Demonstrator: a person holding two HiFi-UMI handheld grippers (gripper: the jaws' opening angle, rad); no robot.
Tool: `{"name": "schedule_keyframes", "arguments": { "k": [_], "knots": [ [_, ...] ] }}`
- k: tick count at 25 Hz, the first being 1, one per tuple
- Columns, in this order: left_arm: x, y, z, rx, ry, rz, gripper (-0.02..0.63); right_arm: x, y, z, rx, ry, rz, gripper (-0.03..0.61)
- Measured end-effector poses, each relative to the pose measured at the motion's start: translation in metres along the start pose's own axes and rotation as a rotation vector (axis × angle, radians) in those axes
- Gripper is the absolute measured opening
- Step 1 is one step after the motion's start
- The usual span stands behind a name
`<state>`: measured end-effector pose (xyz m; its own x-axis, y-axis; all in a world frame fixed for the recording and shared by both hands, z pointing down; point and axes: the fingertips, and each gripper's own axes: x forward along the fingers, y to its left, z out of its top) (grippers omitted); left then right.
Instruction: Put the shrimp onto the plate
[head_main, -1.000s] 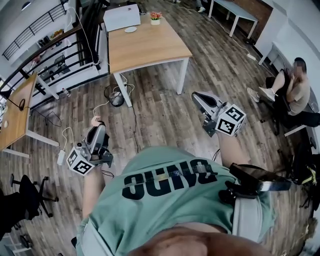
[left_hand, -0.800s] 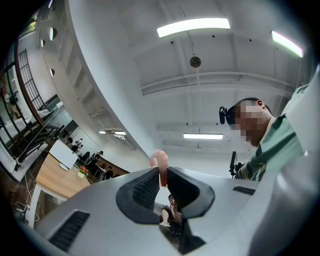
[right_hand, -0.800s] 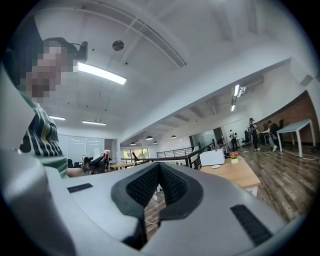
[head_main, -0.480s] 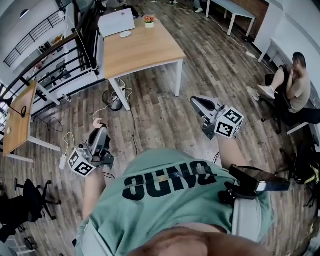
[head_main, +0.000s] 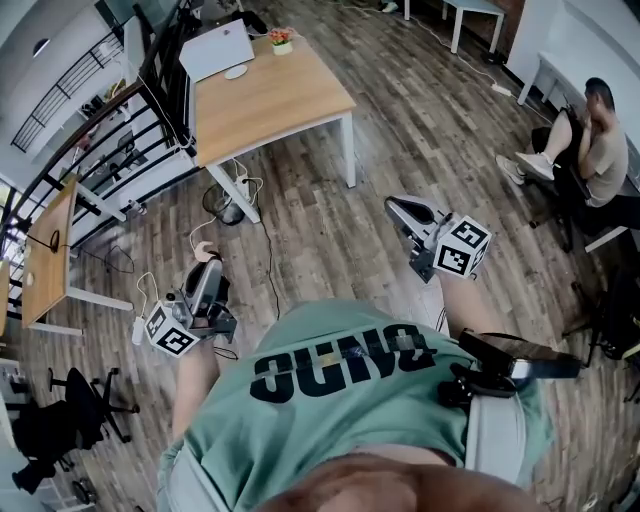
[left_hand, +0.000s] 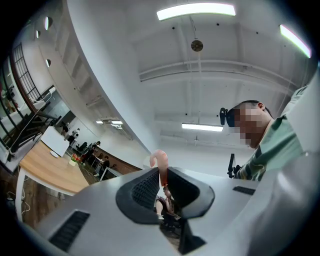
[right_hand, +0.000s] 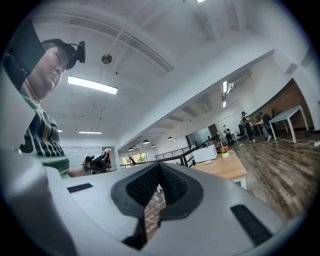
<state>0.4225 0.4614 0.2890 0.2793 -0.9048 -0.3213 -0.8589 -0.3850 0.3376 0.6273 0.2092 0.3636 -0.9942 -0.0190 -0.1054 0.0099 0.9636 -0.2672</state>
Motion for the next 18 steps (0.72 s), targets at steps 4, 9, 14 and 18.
{"name": "schedule_keyframes", "arguments": {
  "k": [4,9,14,18],
  "knots": [
    [0.023,-0.004,-0.016,-0.022,0.032,-0.019,0.054,-0.017,-0.014,-0.004,0.019,0.006,-0.019,0.006],
    [0.039,0.005,-0.023,-0.044,0.052,-0.056,0.054,-0.023,-0.026,-0.009,0.030,0.011,-0.055,0.006],
    [0.028,0.034,-0.016,-0.070,0.033,-0.082,0.054,0.004,-0.022,-0.009,0.016,0.035,-0.084,0.006],
    [-0.003,0.071,0.004,-0.067,0.001,-0.106,0.054,0.050,-0.003,-0.008,-0.042,0.047,-0.088,0.006]
  ]
}}
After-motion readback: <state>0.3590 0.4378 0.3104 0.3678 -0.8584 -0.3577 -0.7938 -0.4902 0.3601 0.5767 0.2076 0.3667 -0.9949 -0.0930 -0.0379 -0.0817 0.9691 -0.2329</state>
